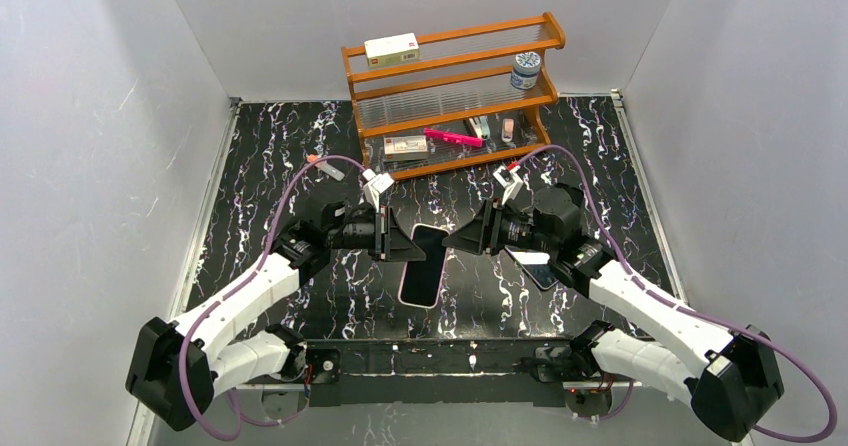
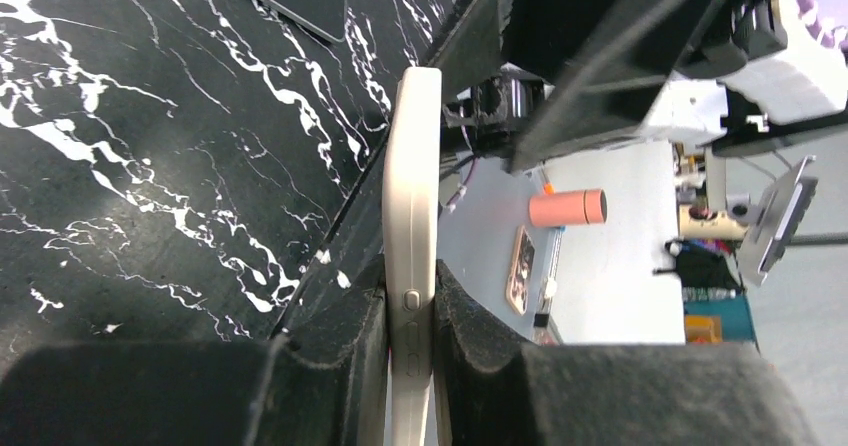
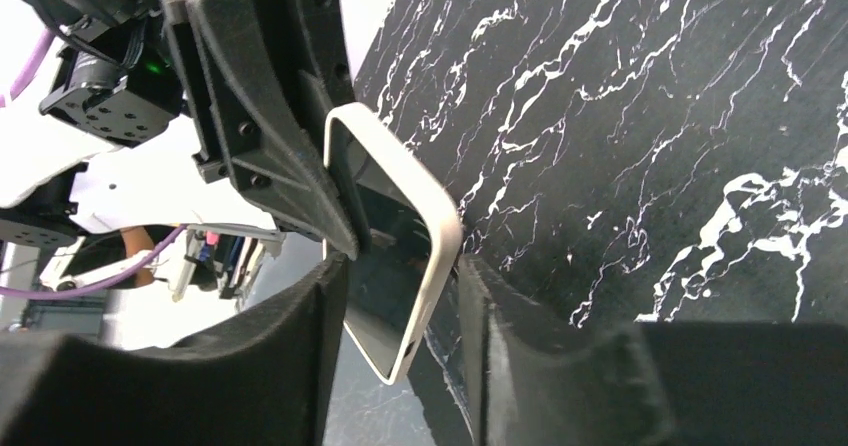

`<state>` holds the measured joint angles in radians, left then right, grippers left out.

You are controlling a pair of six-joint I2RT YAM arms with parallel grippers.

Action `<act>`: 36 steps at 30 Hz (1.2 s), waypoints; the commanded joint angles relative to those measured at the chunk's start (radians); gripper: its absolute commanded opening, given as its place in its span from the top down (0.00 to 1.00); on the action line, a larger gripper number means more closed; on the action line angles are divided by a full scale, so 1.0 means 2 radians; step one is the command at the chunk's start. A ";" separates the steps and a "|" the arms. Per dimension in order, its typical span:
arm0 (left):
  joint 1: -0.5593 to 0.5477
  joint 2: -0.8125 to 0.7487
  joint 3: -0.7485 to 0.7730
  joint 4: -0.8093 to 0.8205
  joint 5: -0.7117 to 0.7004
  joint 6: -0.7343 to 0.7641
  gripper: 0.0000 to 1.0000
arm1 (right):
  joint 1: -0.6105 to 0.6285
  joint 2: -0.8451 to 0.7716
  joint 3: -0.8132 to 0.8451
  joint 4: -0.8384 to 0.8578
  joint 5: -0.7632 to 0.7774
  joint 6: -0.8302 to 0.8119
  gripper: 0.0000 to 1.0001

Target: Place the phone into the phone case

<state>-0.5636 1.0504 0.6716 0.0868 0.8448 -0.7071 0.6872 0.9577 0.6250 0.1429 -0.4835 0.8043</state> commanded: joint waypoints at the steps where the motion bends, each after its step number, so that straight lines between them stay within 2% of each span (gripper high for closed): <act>1: 0.008 -0.015 -0.013 0.062 -0.011 -0.059 1.00 | -0.002 -0.018 -0.011 0.058 0.002 0.022 0.41; 5: 0.008 -0.023 -0.017 0.093 -0.023 -0.080 1.00 | -0.002 -0.013 -0.031 0.093 -0.017 0.047 0.30; 12: 0.008 -0.036 -0.040 0.183 -0.059 -0.141 1.00 | -0.002 0.018 -0.074 0.179 -0.057 0.107 0.31; 14: 0.008 -0.038 -0.041 0.185 -0.068 -0.142 1.00 | -0.001 0.023 -0.081 0.195 -0.057 0.115 0.35; 18: 0.008 -0.040 -0.046 0.178 -0.083 -0.140 1.00 | 0.000 0.033 -0.093 0.232 -0.059 0.133 0.48; 25: 0.008 -0.040 -0.055 0.161 -0.104 -0.124 1.00 | 0.000 0.063 -0.104 0.285 -0.069 0.162 0.59; 28: 0.009 -0.043 -0.054 0.119 -0.131 -0.100 1.00 | 0.001 0.070 -0.100 0.275 -0.062 0.157 0.63; 32: 0.015 -0.044 -0.049 0.064 -0.165 -0.077 1.00 | 0.001 0.054 -0.091 0.214 -0.028 0.140 0.63; 34: 0.025 -0.044 -0.044 0.041 -0.175 -0.069 1.00 | 0.001 0.037 -0.091 0.189 -0.009 0.133 0.59; 36: 0.040 -0.042 -0.037 0.010 -0.189 -0.058 1.00 | 0.000 0.019 -0.086 0.151 0.013 0.124 0.47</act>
<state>-0.5350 0.9863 0.5564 0.2298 0.5552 -0.8875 0.6857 1.0771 0.4244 0.5205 -0.5396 1.0935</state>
